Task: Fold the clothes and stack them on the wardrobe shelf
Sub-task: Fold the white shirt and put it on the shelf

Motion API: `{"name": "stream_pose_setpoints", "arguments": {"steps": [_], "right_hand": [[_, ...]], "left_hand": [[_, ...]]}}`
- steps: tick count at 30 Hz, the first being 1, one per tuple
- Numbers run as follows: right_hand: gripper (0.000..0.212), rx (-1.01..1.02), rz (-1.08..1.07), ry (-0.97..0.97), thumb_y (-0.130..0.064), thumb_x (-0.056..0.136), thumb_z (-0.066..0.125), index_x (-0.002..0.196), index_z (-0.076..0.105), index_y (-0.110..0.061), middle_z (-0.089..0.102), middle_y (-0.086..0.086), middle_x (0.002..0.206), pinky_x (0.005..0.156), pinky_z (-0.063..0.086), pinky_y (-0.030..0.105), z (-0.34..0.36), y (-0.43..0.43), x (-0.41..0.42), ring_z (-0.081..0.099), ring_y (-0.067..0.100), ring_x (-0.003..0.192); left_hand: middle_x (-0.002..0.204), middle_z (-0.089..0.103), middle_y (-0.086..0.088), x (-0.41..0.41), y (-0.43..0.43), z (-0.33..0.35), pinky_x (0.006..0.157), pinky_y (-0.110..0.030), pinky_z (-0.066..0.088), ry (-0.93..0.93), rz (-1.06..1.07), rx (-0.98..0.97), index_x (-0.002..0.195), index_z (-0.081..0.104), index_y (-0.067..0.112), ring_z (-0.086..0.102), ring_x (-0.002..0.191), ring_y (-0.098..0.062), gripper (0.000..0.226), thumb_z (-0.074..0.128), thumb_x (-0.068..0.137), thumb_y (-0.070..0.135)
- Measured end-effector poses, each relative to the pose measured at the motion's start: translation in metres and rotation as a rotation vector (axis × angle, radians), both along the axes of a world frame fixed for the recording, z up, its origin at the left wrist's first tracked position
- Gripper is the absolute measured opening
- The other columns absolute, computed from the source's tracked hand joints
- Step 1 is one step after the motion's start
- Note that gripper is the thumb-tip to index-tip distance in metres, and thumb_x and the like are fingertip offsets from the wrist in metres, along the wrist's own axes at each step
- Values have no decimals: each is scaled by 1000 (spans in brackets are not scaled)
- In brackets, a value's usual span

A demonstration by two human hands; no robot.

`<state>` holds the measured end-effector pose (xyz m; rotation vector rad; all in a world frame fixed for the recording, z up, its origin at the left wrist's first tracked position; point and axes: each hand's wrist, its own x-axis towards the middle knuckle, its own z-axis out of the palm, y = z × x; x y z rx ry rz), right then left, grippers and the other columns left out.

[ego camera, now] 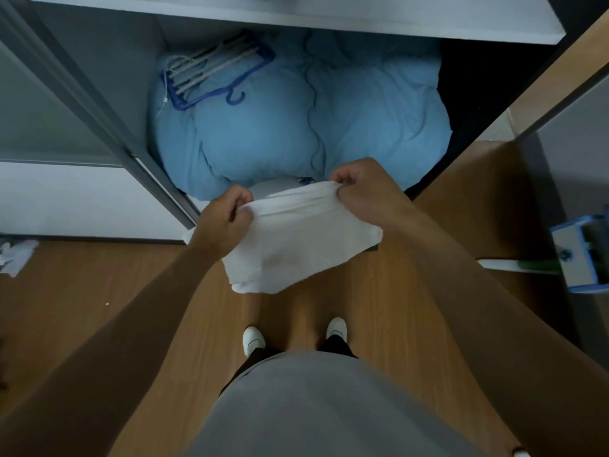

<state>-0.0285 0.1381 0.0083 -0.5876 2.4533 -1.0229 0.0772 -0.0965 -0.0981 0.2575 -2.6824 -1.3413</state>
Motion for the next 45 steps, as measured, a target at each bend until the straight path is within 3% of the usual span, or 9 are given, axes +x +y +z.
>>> {"name": "stream_pose_setpoints", "arguments": {"steps": [4, 9, 12, 18, 21, 33, 38, 42, 45], "right_hand": [[25, -116, -143, -178, -6, 87, 56, 66, 69, -10, 48, -12, 48, 43, 30, 10, -5, -4, -2, 41, -1, 42], [62, 365, 399, -162, -71, 68, 73, 80, 67, -10, 47, -8, 60, 48, 27, 18, -10, -23, 9, 41, 7, 50], [25, 449, 560, -130, -35, 81, 76, 71, 59, -19, 51, -7, 62, 46, 31, 17, -13, -27, 9, 48, 6, 55], [35, 247, 586, -155, -1, 87, 54, 63, 55, -26, 48, -13, 51, 44, 32, 9, -2, -25, 2, 44, -4, 43], [36, 228, 555, -233, -4, 87, 54, 82, 67, -37, 59, -21, 56, 48, 36, 8, 2, -21, -2, 52, -6, 52], [38, 2, 40, -555, -7, 77, 65, 104, 74, -33, 70, -13, 96, 63, 50, 17, -3, 1, -26, 65, 9, 93], [23, -108, -149, -656, -3, 73, 64, 65, 75, -22, 71, -8, 71, 55, 52, 19, -3, 9, -41, 67, 10, 67], [23, -122, -215, -757, -6, 77, 61, 57, 67, -15, 65, 6, 67, 62, 52, 26, -3, 12, -41, 63, 20, 63], [19, -385, -330, -824, -14, 84, 60, 88, 78, -10, 76, 10, 94, 75, 59, 30, -3, 14, -44, 71, 25, 84]], "left_hand": [[75, 52, 1, -2, -3, 4, 55, -23, 35, -186, -194, -36, 121, 49, 24, 43, 59, -10, 43, 51, 80, 12], [76, 62, -13, -10, 11, 8, 62, -37, 46, -40, -141, -281, 81, 65, 1, 60, 73, -36, 19, 47, 76, 8], [77, 65, -20, -21, 6, 14, 65, -49, 52, 90, -236, -302, 78, 70, -4, 63, 73, -37, 14, 57, 76, 2], [114, 60, -15, -34, 19, 2, 93, -47, 45, 57, 60, -283, 99, 70, 10, 55, 107, -36, 26, 81, 75, 12], [99, 54, -2, -35, 38, 0, 75, -18, 41, -96, 180, 125, 95, 53, 14, 49, 94, -24, 32, 75, 78, -2], [128, 65, 5, -8, 63, 21, 105, -28, 45, -494, -113, 1108, 131, 52, 20, 56, 127, -13, 55, 18, 102, 52], [125, 70, 8, -3, 58, 15, 96, -27, 53, -746, -297, 880, 125, 57, 21, 65, 116, -10, 88, 83, 55, 68], [133, 64, 6, -10, 65, 18, 112, -46, 42, -762, -341, 620, 137, 53, 26, 57, 126, -18, 89, 85, 59, 55], [124, 70, 3, -11, 66, 23, 107, -47, 47, -660, -249, 718, 126, 62, 24, 64, 117, -20, 73, 84, 60, 47]]}}
